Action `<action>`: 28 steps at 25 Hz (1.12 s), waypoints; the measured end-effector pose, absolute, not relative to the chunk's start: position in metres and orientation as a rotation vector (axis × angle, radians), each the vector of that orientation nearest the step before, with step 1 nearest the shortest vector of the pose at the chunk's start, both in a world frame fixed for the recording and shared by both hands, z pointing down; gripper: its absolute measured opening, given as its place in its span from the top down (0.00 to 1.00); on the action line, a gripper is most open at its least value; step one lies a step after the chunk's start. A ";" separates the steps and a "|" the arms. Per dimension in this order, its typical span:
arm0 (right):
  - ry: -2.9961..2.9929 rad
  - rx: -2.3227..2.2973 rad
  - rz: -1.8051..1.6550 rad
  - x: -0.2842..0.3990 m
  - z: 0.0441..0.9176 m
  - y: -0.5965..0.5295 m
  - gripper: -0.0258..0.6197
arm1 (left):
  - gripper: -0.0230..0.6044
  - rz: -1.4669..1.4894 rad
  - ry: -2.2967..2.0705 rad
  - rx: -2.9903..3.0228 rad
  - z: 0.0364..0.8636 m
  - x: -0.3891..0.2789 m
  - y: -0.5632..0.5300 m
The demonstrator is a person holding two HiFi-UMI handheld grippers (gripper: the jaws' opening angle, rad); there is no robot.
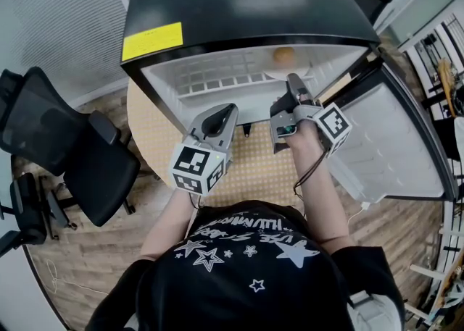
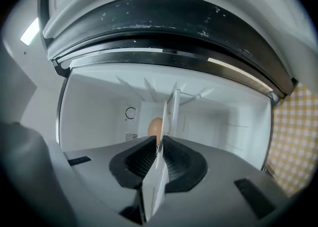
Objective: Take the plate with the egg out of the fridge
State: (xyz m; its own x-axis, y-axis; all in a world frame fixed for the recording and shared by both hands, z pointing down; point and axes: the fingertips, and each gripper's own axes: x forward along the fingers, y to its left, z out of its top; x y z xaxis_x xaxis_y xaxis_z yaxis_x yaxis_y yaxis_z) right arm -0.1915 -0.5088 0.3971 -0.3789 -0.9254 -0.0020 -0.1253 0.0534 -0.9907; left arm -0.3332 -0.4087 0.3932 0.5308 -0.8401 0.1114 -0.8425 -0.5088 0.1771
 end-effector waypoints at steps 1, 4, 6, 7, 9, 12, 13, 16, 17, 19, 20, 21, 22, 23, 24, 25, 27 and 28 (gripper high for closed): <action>1.595 -1.078 -1.408 -0.191 0.399 -0.509 0.88 | 0.95 0.016 -1.426 2.559 0.394 -0.333 -0.409; 1.567 -1.073 -1.412 -0.189 0.402 -0.509 0.90 | 0.95 0.018 -1.421 2.561 0.396 -0.333 -0.409; 1.552 -1.065 -1.415 -0.188 0.402 -0.506 0.90 | 0.95 0.021 -1.418 2.563 0.397 -0.332 -0.409; 1.545 -1.058 -1.418 -0.188 0.402 -0.502 0.90 | 0.95 0.020 -1.416 2.562 0.398 -0.331 -0.408; 1.536 -1.043 -1.425 -0.187 0.401 -0.493 0.90 | 0.95 0.018 -1.413 2.561 0.398 -0.330 -0.408; 1.549 -1.021 -1.424 -0.187 0.400 -0.479 0.90 | 0.95 0.012 -1.410 2.564 0.398 -0.328 -0.408; 1.567 -1.019 -1.415 -0.187 0.399 -0.477 0.90 | 0.95 0.010 -1.410 2.565 0.399 -0.328 -0.408; 1.622 -1.006 -1.375 -0.188 0.395 -0.475 0.90 | 0.95 0.007 -1.409 2.559 0.401 -0.327 -0.405; 1.633 -1.004 -1.369 -0.188 0.394 -0.476 0.89 | 0.95 0.007 -1.408 2.558 0.401 -0.327 -0.404; 1.649 -1.003 -1.363 -0.190 0.394 -0.479 0.81 | 0.95 0.009 -1.406 2.558 0.402 -0.326 -0.402; 1.651 -0.997 -1.364 -0.191 0.395 -0.481 0.79 | 0.95 0.008 -1.406 2.557 0.402 -0.326 -0.401; 1.649 -0.991 -1.368 -0.192 0.395 -0.483 0.78 | 0.95 0.006 -1.406 2.556 0.402 -0.326 -0.400; 1.644 -0.991 -1.370 -0.193 0.396 -0.486 0.78 | 0.95 0.003 -1.407 2.554 0.402 -0.326 -0.399; 1.640 -0.998 -1.369 -0.192 0.398 -0.488 0.78 | 0.95 0.000 -1.408 2.553 0.402 -0.326 -0.399; 1.637 -1.008 -1.366 -0.191 0.400 -0.491 0.78 | 0.95 -0.002 -1.411 2.554 0.402 -0.326 -0.399; 1.637 -1.015 -1.363 -0.191 0.401 -0.493 0.79 | 0.95 -0.003 -1.413 2.554 0.402 -0.326 -0.398; 1.636 -1.017 -1.365 -0.189 0.403 -0.494 0.84 | 0.95 -0.005 -1.420 2.551 0.402 -0.327 -0.398; 1.628 -1.011 -1.374 -0.189 0.404 -0.493 0.84 | 0.95 -0.006 -1.425 2.545 0.402 -0.327 -0.398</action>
State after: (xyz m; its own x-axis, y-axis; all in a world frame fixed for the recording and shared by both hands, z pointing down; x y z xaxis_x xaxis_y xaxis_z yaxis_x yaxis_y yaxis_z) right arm -0.1890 -0.4930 0.4037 -0.3947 -0.9168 -0.0603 -0.0945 0.1058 -0.9899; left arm -0.3270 -0.3980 0.4025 0.5285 -0.8424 0.1049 -0.8415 -0.5035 0.1961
